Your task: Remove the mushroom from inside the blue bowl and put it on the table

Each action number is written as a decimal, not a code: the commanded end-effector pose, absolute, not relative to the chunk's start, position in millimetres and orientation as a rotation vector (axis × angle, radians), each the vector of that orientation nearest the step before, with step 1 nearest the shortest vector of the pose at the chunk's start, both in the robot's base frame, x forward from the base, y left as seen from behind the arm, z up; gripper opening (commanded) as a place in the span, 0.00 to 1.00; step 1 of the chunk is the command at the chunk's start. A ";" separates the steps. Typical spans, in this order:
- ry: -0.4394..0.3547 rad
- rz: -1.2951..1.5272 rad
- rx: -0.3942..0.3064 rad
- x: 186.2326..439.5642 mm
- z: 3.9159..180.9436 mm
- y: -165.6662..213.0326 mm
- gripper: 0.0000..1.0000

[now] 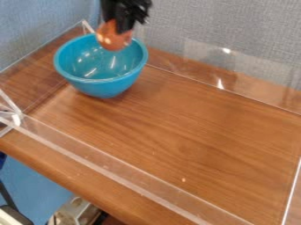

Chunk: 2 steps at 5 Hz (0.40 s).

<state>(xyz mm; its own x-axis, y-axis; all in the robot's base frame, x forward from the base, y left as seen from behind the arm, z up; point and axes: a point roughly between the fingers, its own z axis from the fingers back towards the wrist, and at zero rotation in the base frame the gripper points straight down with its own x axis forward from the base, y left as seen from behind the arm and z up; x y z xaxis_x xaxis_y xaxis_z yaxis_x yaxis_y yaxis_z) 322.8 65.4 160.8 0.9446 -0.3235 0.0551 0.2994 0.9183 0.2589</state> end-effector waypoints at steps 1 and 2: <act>-0.172 -0.370 0.244 319.2 178.6 62.0 0.00; -0.161 -0.398 0.233 317.8 173.7 77.9 0.00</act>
